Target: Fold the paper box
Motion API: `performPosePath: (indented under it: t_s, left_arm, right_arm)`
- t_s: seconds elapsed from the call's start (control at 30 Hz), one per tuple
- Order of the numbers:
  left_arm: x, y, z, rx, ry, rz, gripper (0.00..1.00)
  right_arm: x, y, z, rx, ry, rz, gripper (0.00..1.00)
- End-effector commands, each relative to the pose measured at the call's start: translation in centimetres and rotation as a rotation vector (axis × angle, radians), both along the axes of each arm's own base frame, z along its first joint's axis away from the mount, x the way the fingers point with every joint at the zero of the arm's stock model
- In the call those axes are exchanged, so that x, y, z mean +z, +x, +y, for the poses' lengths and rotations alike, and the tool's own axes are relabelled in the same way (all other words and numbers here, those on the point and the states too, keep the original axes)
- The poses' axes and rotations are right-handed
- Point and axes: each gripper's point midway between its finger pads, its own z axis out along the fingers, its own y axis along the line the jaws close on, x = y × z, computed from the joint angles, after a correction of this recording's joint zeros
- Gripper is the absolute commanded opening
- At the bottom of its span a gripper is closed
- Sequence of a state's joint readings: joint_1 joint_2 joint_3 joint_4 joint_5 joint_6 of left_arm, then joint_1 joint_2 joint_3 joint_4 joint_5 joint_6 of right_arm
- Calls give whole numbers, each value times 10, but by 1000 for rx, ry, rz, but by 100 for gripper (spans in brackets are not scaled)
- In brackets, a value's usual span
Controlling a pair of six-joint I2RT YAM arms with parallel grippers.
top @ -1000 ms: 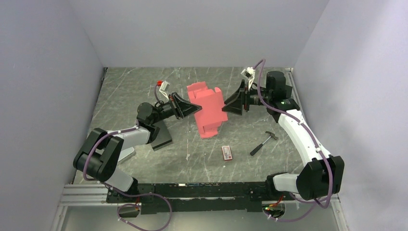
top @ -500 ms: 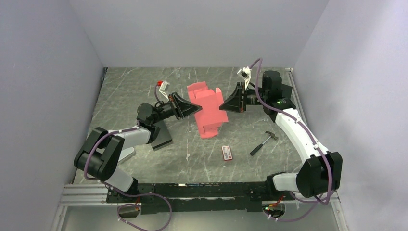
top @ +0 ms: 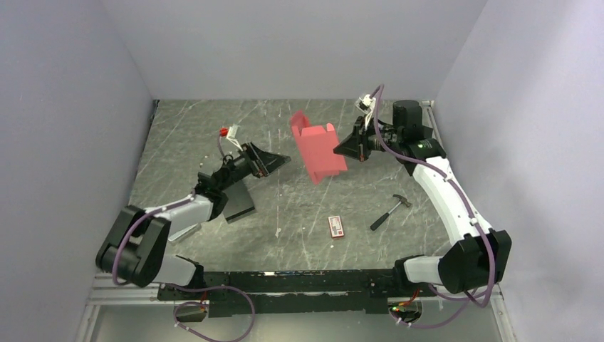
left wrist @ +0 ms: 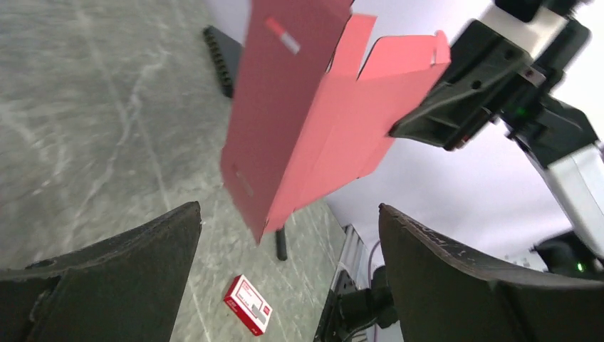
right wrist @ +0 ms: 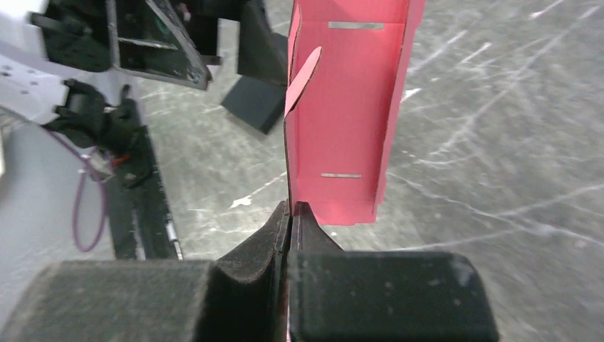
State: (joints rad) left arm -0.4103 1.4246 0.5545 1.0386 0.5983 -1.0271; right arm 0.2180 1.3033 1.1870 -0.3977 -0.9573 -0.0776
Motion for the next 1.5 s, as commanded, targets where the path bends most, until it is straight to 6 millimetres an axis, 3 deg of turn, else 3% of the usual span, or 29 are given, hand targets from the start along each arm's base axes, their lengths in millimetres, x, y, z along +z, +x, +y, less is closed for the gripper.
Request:
performPosePath:
  t_s: [0.0,0.1,0.23,0.43,0.6,0.73,0.9,1.03,1.37,1.47]
  left_arm:
    - [-6,11,30,175,66,74,99]
    - [-14,15,34,208,88,198,100]
    - [-2,20,22,153,5,334,100]
    - [27,27,24,178,-66,336,100]
    - [18,31,35,270,-4,436,99]
    - [5,40,36,303,92,497,88]
    - [-6,48,35,294,231,430,82]
    - [-7,53,29,242,310,332,70]
    - [-16,65,17,205,406,283,54]
    - [-15,67,14,209,439,254,43]
  right_arm:
    - [20,5,-14,-61,-137,-158,0]
    - [8,1,0,-46,-223,-199,0]
    - [-16,0,16,-45,-354,-279,0]
    - [-33,6,10,-96,-432,-346,0]
    - [-32,5,11,-100,-434,-380,0]
    - [-34,1,17,-80,-448,-397,0]
    - [-37,-3,23,-53,-443,-395,0]
    - [-37,-7,26,-33,-429,-389,0]
    - [-41,-15,33,17,-411,-373,0]
    - [-44,-16,36,27,-413,-370,0]
